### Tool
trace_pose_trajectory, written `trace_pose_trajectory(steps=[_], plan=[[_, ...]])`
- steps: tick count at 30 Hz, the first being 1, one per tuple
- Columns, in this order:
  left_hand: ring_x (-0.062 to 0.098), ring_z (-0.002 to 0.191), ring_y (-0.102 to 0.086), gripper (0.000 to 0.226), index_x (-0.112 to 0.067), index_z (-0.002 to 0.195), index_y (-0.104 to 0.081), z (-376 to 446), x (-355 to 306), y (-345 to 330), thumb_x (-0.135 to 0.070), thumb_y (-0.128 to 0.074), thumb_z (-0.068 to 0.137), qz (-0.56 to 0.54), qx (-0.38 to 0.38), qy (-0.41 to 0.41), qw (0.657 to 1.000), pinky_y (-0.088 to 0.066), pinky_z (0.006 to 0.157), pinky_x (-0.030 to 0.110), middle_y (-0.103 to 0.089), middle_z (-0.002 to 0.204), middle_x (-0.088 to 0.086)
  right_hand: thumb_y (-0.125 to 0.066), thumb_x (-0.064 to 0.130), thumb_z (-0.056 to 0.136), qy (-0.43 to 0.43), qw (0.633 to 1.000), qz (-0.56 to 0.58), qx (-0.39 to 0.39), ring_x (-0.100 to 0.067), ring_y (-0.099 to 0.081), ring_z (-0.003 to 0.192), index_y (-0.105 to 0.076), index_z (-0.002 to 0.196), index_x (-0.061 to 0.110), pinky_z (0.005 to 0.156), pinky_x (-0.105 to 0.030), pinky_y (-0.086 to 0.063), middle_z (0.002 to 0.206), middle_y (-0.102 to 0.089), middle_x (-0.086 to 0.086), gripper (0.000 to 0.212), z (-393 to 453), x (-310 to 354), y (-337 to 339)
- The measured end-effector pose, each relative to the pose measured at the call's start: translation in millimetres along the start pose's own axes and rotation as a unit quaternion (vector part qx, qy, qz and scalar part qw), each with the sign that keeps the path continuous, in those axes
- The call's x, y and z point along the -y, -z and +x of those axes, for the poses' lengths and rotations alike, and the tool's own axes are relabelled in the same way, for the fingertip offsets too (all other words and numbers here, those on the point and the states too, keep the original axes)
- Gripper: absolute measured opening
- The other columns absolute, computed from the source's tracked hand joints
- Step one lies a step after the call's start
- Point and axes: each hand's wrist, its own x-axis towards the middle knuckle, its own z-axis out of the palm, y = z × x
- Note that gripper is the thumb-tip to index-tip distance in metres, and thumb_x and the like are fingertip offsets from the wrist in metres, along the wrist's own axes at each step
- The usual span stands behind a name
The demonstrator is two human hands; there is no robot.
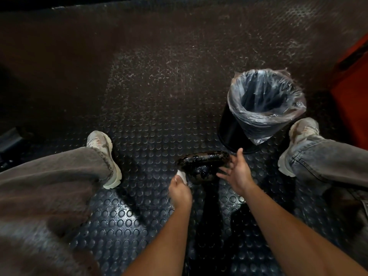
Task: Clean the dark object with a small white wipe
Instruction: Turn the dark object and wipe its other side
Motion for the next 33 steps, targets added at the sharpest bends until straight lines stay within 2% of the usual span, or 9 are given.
trace_pose_trajectory(steps=[3,6,10,15,19,22,26,30,33], plan=[[0.021,0.094,-0.060,0.036,-0.006,0.121,-0.065,11,-25,-2,-0.029,-0.040,0.108,-0.092,-0.009,0.051,0.994,-0.046,0.085,0.032,-0.067,0.109,0.009,-0.027,0.080,0.089,-0.001,1.000,0.010,0.001,-0.032,-0.059,0.124,-0.055,0.141,0.017,0.092,-0.050,-0.052,0.138,-0.060,-0.009,0.086,1,1,1],[0.000,0.078,-0.063,0.039,-0.018,0.127,-0.067,1,-43,0,-0.032,-0.035,0.109,-0.088,-0.011,-0.086,0.992,-0.047,0.069,0.015,-0.070,0.100,-0.003,-0.025,0.078,0.093,-0.001,1.000,0.013,-0.002,-0.032,-0.059,0.123,-0.055,0.140,0.016,0.093,-0.051,-0.052,0.138,-0.060,-0.008,0.083,1,2,0],[0.025,0.073,-0.063,0.046,-0.030,0.138,-0.059,-21,-20,8,-0.047,-0.030,0.106,0.008,-0.036,-0.231,0.972,-0.056,0.068,0.041,-0.071,0.095,0.011,-0.030,0.083,0.085,0.000,1.000,0.006,-0.009,-0.032,-0.059,0.123,-0.057,0.139,0.019,0.088,-0.050,-0.054,0.139,-0.061,-0.008,0.088,-1,1,-3],[0.029,0.112,-0.060,0.041,-0.013,0.133,-0.062,-18,-3,5,-0.032,-0.034,0.109,0.051,-0.039,-0.118,0.991,-0.048,0.094,0.041,-0.068,0.119,0.011,-0.027,0.081,0.089,-0.001,1.000,0.008,-0.009,-0.033,-0.059,0.123,-0.055,0.141,0.018,0.088,-0.050,-0.054,0.138,-0.061,-0.008,0.086,2,1,-1],[0.017,0.077,-0.056,0.040,-0.007,0.122,-0.065,3,-33,1,-0.031,-0.035,0.109,-0.021,-0.031,-0.040,0.999,-0.042,0.066,0.031,-0.066,0.098,0.011,-0.028,0.081,0.089,-0.006,1.000,0.012,-0.011,-0.034,-0.058,0.124,-0.054,0.142,0.017,0.088,-0.050,-0.054,0.139,-0.060,-0.009,0.087,3,1,1],[0.012,0.067,-0.053,0.038,-0.021,0.131,-0.064,-3,-50,3,-0.032,-0.035,0.109,-0.020,-0.013,-0.130,0.991,-0.044,0.061,0.029,-0.065,0.088,0.002,-0.031,0.083,0.085,-0.006,1.000,0.016,-0.018,-0.035,-0.058,0.124,-0.054,0.141,0.016,0.086,-0.050,-0.054,0.140,-0.059,-0.010,0.091,4,1,0],[0.009,0.123,-0.059,0.044,-0.030,0.147,-0.050,-26,-24,10,-0.040,-0.033,0.108,0.036,0.010,-0.300,0.953,-0.049,0.104,0.029,-0.062,0.136,-0.008,-0.030,0.083,0.087,-0.001,1.000,0.016,-0.019,-0.034,-0.059,0.123,-0.056,0.140,0.017,0.086,-0.050,-0.054,0.138,-0.061,-0.009,0.088,2,1,-2],[0.037,0.107,-0.065,0.054,-0.032,0.143,-0.052,-19,8,6,-0.056,-0.026,0.103,0.088,-0.029,-0.197,0.976,-0.056,0.088,0.052,-0.069,0.118,0.012,-0.026,0.080,0.091,0.002,1.000,0.012,-0.018,-0.033,-0.059,0.123,-0.057,0.139,0.017,0.087,-0.050,-0.053,0.136,-0.063,-0.008,0.085,2,0,-1],[0.033,0.106,-0.063,0.041,-0.010,0.126,-0.064,-2,-5,-2,-0.035,-0.037,0.108,0.009,-0.039,-0.040,0.998,-0.049,0.095,0.042,-0.068,0.112,0.014,-0.027,0.083,0.088,0.004,1.000,-0.002,-0.016,-0.033,-0.060,0.123,-0.057,0.139,0.018,0.086,-0.049,-0.054,0.136,-0.063,-0.008,0.088,1,0,0]])
